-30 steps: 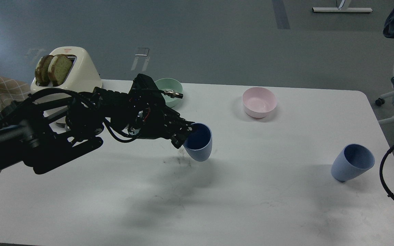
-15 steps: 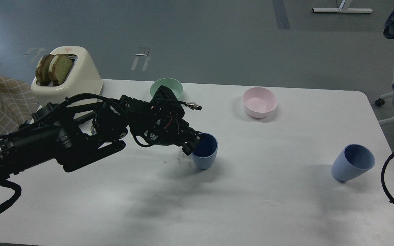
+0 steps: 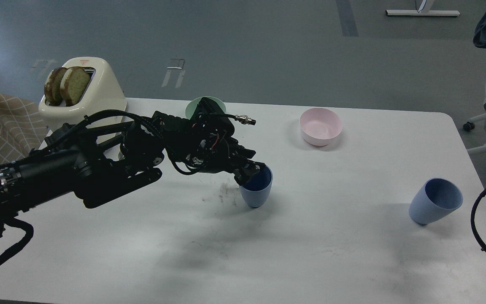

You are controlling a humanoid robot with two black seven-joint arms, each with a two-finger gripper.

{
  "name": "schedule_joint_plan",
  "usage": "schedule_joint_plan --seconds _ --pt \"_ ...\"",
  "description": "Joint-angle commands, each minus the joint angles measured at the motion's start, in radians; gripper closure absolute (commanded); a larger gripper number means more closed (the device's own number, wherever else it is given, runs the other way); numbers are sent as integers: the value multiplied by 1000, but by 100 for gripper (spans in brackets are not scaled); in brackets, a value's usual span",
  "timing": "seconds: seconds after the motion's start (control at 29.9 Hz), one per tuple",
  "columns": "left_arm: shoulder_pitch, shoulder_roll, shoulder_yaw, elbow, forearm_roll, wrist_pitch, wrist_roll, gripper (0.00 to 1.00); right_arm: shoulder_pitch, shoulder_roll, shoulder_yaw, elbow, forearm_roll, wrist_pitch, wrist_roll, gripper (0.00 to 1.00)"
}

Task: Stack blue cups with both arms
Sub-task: 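Release the blue cup upright and withdraw the left arm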

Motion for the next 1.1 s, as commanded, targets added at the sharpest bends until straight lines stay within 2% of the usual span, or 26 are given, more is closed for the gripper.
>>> schedule_joint_plan --seconds 0.0,0.03,0.2,0.33,0.4,0.47,0.67,0.74,0.87,1.0,1.07 --pt "-16 43 -71 1 -127 0 0 6 -9 -29 3 14 0 0 -2 0" --pt "-16 43 -72 1 -127 0 0 6 -9 -29 3 14 0 0 -2 0" --pt "6 161 -266 18 -466 0 0 4 -50 -101 -9 90 -11 0 -3 0" --pt "82 198 -361 85 -688 0 -6 3 -75 -136 -11 136 -24 0 -8 0" --pt "134 198 -446 114 -893 67 -10 3 -82 -176 -16 199 -76 0 -12 0" --pt "157 198 -490 116 -1000 97 -10 3 -87 -197 -17 225 -136 0 -12 0" --pt "245 152 -691 148 -1472 139 -5 2 -88 -297 -19 299 -362 0 -11 0" --pt "250 121 -722 180 -1502 139 -6 2 -90 -322 -25 311 -408 0 -11 0" --pt "269 37 -855 346 -1523 127 -10 2 -159 -340 -42 389 -599 0 -5 0" --pt "276 29 -911 388 -1577 116 -8 2 -233 -355 -36 442 -719 0 -3 0" --pt "296 27 -912 386 -1693 89 -3 2 -268 -394 -34 466 -840 0 -2 0"
